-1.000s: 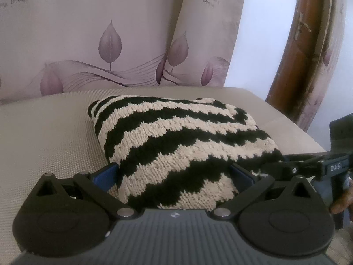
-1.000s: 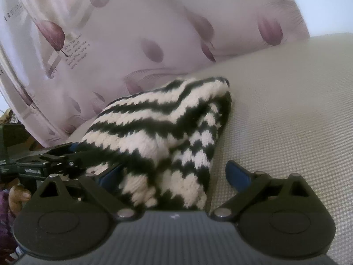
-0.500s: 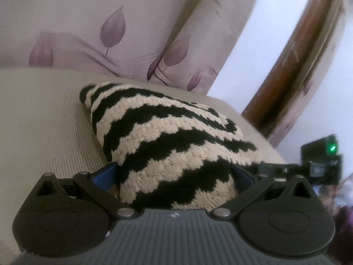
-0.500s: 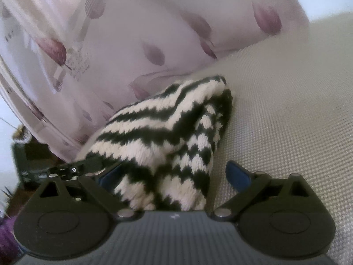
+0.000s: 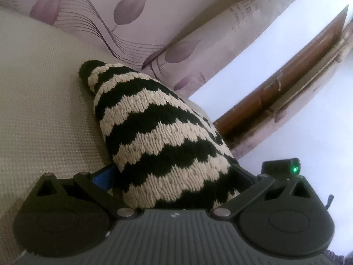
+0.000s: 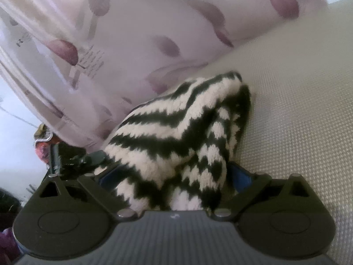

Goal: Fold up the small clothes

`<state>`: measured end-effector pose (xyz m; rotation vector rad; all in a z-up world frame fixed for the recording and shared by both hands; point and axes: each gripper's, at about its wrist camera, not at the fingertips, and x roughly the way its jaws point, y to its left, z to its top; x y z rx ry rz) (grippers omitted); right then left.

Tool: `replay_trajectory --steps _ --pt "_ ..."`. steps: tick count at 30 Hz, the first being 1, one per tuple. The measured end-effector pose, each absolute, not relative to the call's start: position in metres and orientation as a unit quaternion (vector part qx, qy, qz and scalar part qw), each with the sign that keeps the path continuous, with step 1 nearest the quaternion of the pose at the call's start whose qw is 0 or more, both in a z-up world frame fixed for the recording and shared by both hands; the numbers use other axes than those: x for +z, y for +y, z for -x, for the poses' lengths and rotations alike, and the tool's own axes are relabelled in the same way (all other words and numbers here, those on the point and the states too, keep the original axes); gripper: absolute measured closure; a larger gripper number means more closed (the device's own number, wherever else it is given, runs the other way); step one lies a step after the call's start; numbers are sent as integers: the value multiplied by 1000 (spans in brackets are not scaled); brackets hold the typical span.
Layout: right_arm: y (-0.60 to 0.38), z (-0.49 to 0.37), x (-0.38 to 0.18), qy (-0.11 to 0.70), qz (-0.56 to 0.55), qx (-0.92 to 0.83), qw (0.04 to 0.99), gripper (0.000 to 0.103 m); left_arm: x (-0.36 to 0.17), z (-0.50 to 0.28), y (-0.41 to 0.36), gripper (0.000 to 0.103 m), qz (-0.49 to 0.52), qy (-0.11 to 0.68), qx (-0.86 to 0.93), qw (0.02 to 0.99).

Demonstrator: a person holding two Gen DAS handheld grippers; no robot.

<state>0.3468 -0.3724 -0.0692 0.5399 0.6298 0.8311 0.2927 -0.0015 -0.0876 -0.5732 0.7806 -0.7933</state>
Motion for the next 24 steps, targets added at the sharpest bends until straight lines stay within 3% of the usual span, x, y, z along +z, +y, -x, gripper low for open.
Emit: replay_trajectory --steps 8,17,24 --pt "-362 -371 -64 303 -244 426 817 0 -92 -305 6 0 318 351 -388 790" --pt "-356 -383 -67 290 -265 447 804 0 -87 -299 -8 8 269 345 -366 821" --pt "-357 -381 -66 306 -243 446 805 0 -86 -287 -4 7 260 343 -372 823"
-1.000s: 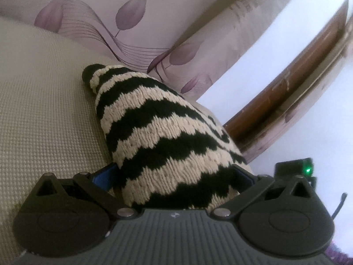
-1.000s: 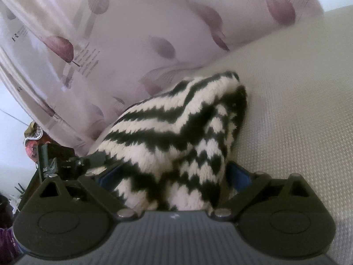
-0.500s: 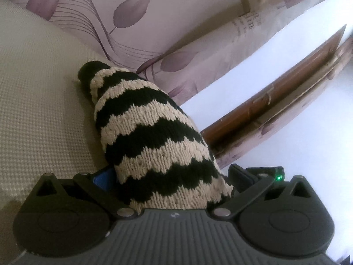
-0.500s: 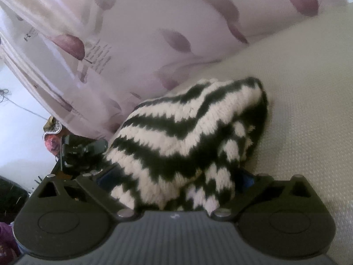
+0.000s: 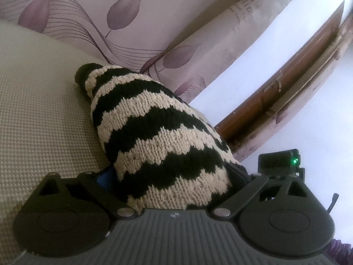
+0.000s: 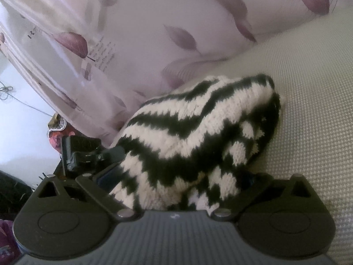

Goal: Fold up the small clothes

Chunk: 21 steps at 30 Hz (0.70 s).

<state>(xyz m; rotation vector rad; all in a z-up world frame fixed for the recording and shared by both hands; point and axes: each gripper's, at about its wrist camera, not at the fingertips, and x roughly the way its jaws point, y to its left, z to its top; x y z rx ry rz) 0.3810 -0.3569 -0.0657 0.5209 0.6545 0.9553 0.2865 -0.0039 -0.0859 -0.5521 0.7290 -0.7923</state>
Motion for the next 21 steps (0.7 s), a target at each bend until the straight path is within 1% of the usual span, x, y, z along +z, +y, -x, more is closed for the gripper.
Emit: replay_trajectory --steps 6,14,16,17,18,19,21 --pt "-357 -386 -65 308 -262 435 804 0 -89 -291 -5 7 264 339 -373 822" --pt "-347 -383 -64 296 -250 422 820 0 -90 -291 -4 7 266 338 -372 822" --pt "-346 -383 -65 294 -254 421 819 7 -90 -293 -5 10 266 340 -367 824" --pt "-345 -383 -66 294 -260 420 818 20 -89 -294 -5 17 268 342 -363 824" --pt "-344 -383 -68 298 -267 420 815 38 -89 -294 -4 23 271 346 -355 825" --pt "-343 -383 -70 301 -273 421 811 39 -88 -293 -4 26 272 347 -349 827" --pt "-337 -378 -68 295 -268 424 813 40 -85 -288 -5 34 266 344 -338 835"
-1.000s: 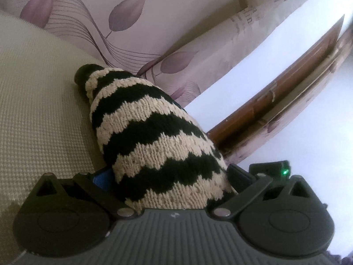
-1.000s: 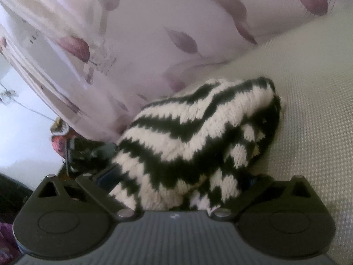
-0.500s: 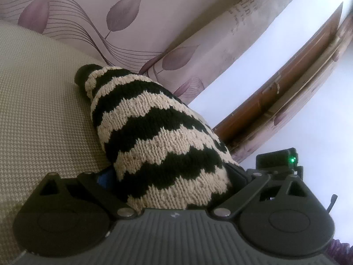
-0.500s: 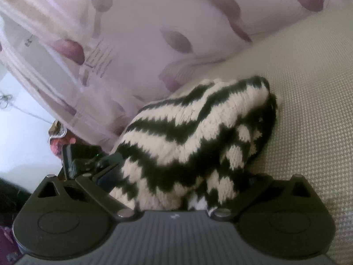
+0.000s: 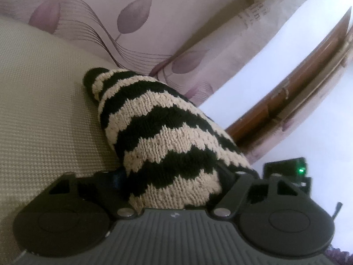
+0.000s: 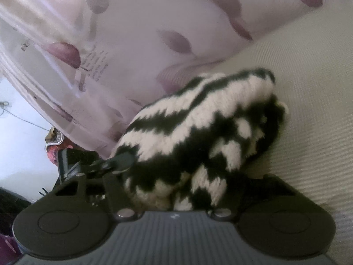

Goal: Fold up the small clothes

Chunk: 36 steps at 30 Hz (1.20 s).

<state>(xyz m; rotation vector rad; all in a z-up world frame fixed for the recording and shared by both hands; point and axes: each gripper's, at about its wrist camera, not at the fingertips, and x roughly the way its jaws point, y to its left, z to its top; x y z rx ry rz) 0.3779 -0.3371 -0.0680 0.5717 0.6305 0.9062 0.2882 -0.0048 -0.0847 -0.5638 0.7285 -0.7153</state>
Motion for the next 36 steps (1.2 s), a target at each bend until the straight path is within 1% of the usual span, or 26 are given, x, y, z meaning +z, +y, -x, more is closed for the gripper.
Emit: replay_trajectory --steps 3,6,18,36 --pt "-333 -371 -64 289 -262 423 818 42 -80 -278 -8 38 254 335 -324 848" --pt "-334 -366 -63 286 -269 418 819 42 -77 -273 -9 39 253 335 -319 850" --pt "-328 -345 -49 275 -286 408 822 42 -55 -259 -10 39 224 334 -292 868" --pt "-296 -283 -22 259 -298 424 815 42 -6 -193 19 39 194 332 -254 888"
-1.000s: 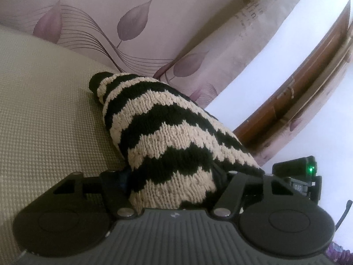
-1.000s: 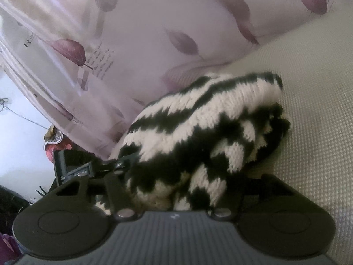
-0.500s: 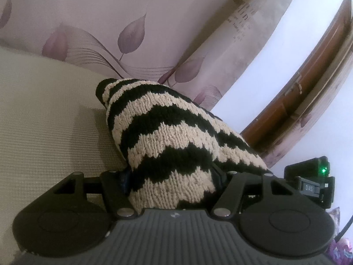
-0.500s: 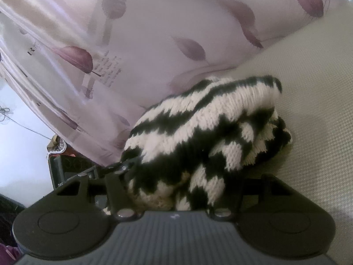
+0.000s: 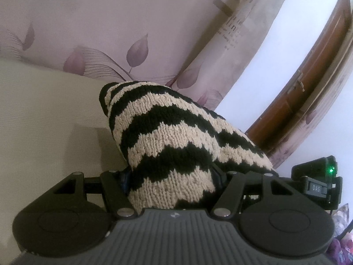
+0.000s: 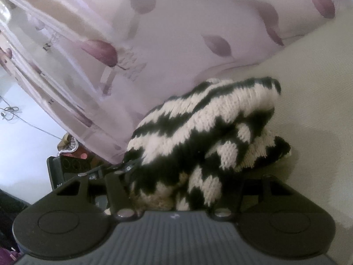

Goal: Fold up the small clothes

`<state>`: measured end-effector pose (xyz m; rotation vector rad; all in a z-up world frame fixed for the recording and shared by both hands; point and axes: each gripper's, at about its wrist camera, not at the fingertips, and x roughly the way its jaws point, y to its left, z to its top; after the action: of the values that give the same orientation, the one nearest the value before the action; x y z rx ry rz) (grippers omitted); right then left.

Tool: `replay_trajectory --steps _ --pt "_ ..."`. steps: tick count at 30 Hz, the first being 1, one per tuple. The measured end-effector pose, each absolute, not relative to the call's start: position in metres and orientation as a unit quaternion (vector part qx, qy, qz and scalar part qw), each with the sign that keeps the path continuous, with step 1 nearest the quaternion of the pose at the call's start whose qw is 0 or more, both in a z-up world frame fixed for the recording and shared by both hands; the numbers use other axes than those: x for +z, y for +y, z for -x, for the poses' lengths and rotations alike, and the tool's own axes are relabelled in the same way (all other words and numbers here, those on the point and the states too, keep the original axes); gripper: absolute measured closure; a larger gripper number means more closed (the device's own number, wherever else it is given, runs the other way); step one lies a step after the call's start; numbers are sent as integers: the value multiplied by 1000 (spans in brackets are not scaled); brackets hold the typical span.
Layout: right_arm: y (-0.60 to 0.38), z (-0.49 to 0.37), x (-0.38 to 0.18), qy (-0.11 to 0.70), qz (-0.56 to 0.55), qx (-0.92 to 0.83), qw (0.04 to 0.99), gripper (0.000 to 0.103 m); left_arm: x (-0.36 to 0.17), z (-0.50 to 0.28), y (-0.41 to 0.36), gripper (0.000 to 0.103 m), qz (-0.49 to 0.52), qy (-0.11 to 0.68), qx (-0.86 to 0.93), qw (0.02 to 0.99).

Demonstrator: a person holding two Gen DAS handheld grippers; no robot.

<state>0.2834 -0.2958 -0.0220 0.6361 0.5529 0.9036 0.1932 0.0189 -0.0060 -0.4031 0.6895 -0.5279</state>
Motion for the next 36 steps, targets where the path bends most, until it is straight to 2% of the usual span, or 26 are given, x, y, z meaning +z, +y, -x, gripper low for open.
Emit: replay_trajectory --steps 13,36 --pt "-262 -231 -15 253 -292 448 806 42 20 -130 49 39 174 327 -229 900" --pt "-220 -168 -14 246 -277 468 802 42 28 -80 76 39 169 316 -214 908"
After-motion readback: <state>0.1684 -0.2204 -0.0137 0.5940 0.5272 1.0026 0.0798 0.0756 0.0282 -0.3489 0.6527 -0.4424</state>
